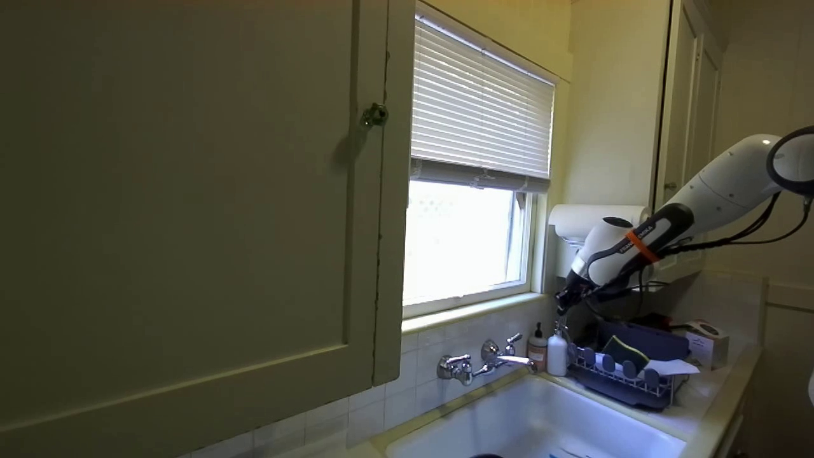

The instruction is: Remove one fork from the sink

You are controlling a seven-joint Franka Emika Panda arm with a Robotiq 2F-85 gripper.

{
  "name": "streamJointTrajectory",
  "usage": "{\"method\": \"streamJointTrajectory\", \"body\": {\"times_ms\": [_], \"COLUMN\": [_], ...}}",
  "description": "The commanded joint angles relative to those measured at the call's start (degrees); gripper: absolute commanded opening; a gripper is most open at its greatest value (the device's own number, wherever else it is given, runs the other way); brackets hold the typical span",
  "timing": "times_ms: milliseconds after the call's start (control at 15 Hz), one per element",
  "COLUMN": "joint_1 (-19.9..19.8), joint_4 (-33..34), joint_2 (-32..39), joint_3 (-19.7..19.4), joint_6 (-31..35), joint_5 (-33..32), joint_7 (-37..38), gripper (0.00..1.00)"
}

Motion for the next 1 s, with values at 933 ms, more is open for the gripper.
{"method": "streamJointTrajectory", "body": {"times_ms": [933], "joint_1": [-19.87], "joint_4": [11.7], "joint_2": [-3.75], "joint_3": [3.06], "joint_6": [5.4], "joint_5": [-38.74], "joint_7": [38.56], "gripper": [0.01]}}
